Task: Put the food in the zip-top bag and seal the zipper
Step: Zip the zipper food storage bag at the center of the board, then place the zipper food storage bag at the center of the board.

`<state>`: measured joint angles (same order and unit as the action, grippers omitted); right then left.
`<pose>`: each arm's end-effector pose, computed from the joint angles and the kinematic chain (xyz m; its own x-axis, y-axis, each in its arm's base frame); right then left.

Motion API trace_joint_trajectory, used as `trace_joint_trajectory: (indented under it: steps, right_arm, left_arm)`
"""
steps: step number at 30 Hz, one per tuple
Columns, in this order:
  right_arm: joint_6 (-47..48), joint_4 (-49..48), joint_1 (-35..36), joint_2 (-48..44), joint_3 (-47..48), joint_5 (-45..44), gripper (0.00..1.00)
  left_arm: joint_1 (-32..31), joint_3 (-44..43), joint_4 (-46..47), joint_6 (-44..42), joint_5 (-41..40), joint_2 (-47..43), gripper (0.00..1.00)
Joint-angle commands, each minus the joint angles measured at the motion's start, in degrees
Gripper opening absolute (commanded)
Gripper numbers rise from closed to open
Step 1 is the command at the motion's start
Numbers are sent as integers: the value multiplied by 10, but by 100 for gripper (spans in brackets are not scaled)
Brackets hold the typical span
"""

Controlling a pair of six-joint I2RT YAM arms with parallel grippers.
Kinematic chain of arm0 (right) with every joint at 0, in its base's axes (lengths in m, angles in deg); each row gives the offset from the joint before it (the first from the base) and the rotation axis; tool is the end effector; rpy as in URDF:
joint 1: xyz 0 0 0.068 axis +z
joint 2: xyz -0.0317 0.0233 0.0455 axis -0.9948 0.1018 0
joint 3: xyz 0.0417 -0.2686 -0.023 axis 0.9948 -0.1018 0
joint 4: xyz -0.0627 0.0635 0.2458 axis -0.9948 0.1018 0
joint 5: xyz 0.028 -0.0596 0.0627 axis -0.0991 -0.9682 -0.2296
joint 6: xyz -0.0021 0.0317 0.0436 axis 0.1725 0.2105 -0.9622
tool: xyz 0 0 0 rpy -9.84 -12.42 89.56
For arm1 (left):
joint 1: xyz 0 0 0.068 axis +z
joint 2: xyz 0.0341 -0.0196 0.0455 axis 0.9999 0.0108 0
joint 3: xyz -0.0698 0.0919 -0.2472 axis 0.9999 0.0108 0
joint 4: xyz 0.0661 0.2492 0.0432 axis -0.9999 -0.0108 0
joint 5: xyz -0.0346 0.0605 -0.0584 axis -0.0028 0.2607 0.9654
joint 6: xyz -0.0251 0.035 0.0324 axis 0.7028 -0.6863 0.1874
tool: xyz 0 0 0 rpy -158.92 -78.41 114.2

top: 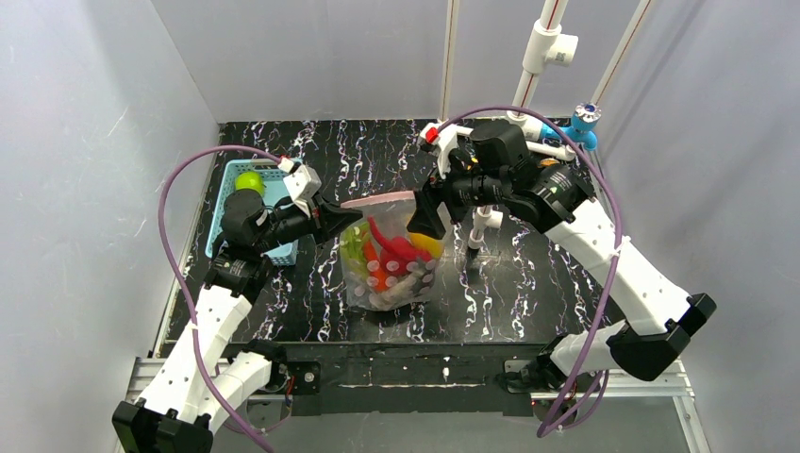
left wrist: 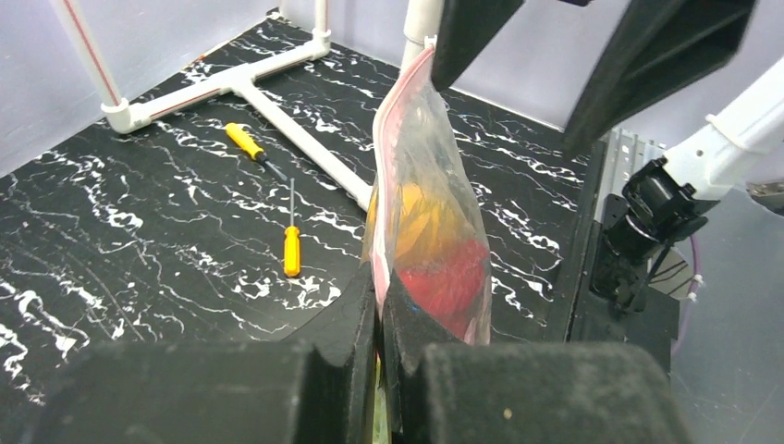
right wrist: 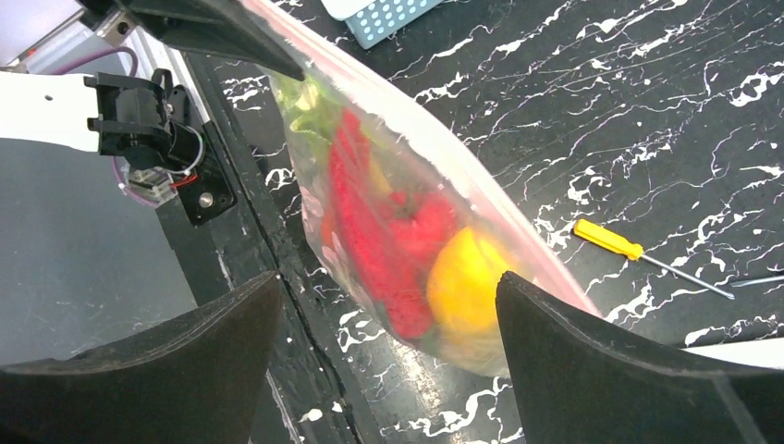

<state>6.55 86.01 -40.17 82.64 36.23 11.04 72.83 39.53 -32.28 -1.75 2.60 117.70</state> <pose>0.1893 0.1993 0.4473 -0.3320 -0.3481 -0.8767 -0.8728 0.4660 0.1455 0.1728 -0.0784 0.3764 0.0210 -0.0645 -0.9977 0.8939 0.4481 -0.0102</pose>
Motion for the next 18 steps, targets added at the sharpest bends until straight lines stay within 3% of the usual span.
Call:
trace_joint_trajectory:
  steps: [1,6,12,18]
  right_arm:
    - [19,-21,2,-1,35,18,93]
    - [68,10,2,32,87,30,96]
    - [104,79,2,79,156,115,98]
    - [98,106,4,103,152,226,86]
  left_arm:
    - [4,-2,40,7,70,-10,0]
    - [4,-6,44,11,122,-6,0]
    - [3,-10,47,17,150,-3,0]
    - [2,-9,47,16,147,-4,0]
